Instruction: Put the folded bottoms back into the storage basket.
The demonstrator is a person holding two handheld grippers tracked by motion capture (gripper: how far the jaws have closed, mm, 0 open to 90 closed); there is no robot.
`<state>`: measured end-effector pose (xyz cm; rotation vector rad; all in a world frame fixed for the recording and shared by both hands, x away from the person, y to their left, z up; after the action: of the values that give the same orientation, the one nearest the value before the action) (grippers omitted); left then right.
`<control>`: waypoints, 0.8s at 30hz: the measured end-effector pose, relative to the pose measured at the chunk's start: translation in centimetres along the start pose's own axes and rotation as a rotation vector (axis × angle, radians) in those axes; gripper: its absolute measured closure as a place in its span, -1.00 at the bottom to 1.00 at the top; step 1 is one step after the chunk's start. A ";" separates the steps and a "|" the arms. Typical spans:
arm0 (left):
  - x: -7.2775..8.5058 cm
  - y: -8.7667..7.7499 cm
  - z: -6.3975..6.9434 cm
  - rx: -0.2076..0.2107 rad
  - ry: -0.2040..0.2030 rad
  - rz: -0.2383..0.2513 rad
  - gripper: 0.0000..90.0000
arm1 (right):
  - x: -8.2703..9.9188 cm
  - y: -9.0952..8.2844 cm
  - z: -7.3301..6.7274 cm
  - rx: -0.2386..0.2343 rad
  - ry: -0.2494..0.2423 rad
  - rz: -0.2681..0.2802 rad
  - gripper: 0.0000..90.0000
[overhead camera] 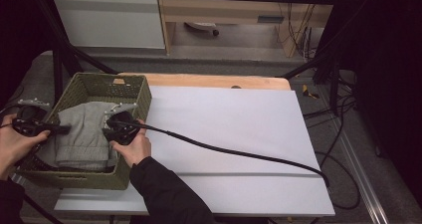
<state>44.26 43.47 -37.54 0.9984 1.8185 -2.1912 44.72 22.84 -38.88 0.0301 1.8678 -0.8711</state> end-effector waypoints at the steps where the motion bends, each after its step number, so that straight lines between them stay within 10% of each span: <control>1: 0.0 0.2 0.0 0.002 -0.014 -0.003 0.74 | 0.0 0.1 0.1 0.003 -0.004 -0.003 0.45; 10: -0.7 -0.2 0.7 0.011 -0.018 0.063 0.10 | -0.8 -1.8 1.3 0.044 -0.055 0.039 -0.46; 24: -0.9 0.1 2.0 0.006 0.008 0.100 -0.62 | -0.1 -6.7 3.8 0.090 -0.102 0.010 -0.80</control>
<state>44.22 41.31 -36.99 1.0765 1.7273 -2.1381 45.15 15.71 -35.94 0.0496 1.7320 -0.9330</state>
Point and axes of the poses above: each handheld gripper's, and its own axes: y roughly forward along the jaws, x roughly out of its underside, z roughly to its right, the point moved 6 cm from there along y, roughly forward along the jaws, and after that the axes turned 2 degrees about -z, right-handed, at the moved point
